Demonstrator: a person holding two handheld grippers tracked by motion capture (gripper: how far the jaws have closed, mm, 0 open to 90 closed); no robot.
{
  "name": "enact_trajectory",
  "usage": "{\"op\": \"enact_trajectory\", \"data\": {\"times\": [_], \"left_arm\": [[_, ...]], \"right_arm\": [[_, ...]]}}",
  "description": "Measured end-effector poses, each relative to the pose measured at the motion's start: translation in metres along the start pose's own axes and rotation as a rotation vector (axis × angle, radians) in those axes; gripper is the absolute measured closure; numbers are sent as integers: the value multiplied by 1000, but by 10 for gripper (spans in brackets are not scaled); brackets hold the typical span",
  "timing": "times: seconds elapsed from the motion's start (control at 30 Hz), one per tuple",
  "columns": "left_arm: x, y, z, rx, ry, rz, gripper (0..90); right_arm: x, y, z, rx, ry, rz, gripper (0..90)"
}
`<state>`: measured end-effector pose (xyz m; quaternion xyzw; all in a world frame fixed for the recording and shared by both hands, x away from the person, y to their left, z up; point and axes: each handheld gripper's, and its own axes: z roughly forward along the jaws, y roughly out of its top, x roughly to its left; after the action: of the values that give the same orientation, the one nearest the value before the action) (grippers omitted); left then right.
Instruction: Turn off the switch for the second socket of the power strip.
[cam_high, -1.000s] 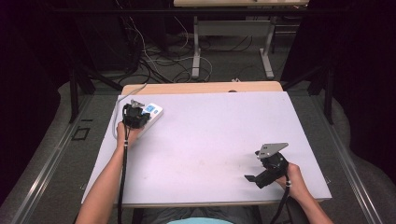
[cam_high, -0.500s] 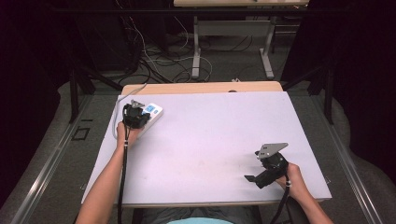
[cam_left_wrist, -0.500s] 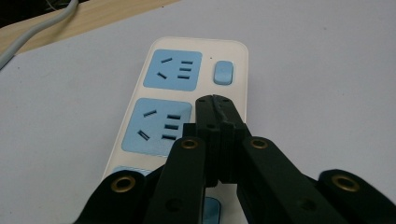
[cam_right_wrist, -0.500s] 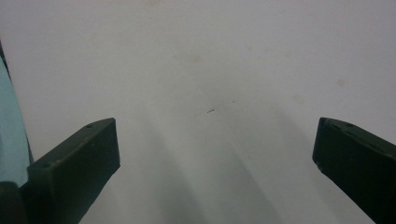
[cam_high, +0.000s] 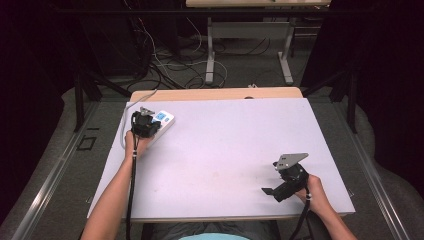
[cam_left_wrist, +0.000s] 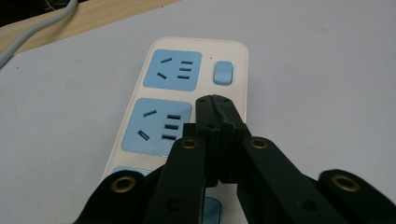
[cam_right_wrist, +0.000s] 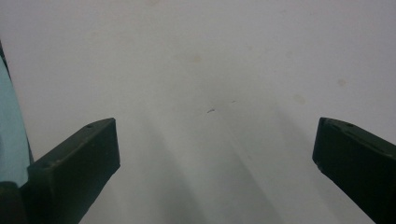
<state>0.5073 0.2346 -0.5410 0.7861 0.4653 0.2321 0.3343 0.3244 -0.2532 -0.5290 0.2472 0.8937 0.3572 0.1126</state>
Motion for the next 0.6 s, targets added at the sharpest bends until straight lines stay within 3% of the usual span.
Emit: {"op": "enact_trajectory", "data": {"times": [0.6], "left_arm": [[0,0,-1,7,-3,1,900]], "right_arm": [[1,0,0,-2,-6,-2,2]]}}
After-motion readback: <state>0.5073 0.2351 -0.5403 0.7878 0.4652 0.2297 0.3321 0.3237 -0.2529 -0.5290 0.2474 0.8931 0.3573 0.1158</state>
